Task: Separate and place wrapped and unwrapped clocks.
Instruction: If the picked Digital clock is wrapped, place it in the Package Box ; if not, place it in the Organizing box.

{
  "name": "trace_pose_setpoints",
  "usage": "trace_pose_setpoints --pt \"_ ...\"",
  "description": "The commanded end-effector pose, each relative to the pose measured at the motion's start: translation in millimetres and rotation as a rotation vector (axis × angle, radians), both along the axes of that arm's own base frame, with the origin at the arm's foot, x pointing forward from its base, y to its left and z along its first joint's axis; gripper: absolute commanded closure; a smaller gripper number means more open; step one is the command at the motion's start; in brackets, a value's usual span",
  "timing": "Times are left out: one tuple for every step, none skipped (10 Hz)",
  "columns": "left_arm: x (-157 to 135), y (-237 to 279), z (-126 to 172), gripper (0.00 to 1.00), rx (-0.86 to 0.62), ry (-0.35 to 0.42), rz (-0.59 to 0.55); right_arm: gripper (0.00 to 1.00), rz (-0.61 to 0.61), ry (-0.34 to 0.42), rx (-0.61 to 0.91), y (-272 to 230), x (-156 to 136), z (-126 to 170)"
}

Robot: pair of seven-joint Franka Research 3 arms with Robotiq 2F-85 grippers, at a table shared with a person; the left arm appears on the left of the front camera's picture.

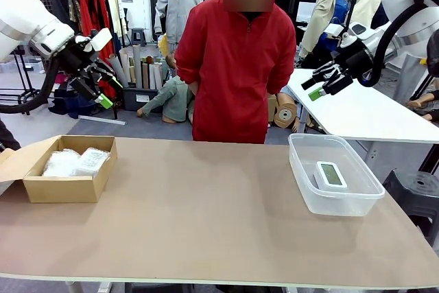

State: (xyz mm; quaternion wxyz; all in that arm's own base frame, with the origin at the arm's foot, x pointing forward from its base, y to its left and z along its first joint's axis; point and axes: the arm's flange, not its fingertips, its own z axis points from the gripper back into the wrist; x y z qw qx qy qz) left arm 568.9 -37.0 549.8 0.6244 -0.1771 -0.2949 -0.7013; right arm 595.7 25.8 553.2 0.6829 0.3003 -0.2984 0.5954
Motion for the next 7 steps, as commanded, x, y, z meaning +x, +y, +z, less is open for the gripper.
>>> trace_pose_setpoints --pt "-0.8 0.6 2.0 0.0 0.002 -0.011 -0.008 0.0 -0.001 -0.009 -0.013 1.6 -0.8 2.0" --pt "-0.8 0.6 2.0 0.0 0.002 -0.011 -0.008 0.0 -0.001 -0.009 -0.013 1.6 -0.8 2.0" --pt "-0.8 0.6 2.0 0.0 0.002 -0.011 -0.008 0.0 -0.001 -0.009 -0.013 1.6 -0.8 2.0" --pt "-0.8 0.6 2.0 0.0 0.002 -0.011 -0.008 0.0 -0.001 -0.009 -0.013 1.6 -0.8 2.0" --pt "-0.8 0.6 2.0 0.0 0.002 -0.011 -0.008 0.0 -0.001 -0.009 -0.013 1.6 -0.8 2.0" --pt "-0.8 0.6 2.0 0.0 0.002 -0.011 -0.008 0.0 -0.001 -0.009 -0.013 1.6 -0.8 2.0" --pt "-0.8 0.6 2.0 0.0 0.002 -0.011 -0.008 0.0 -0.001 -0.009 -0.013 1.6 -0.8 2.0"
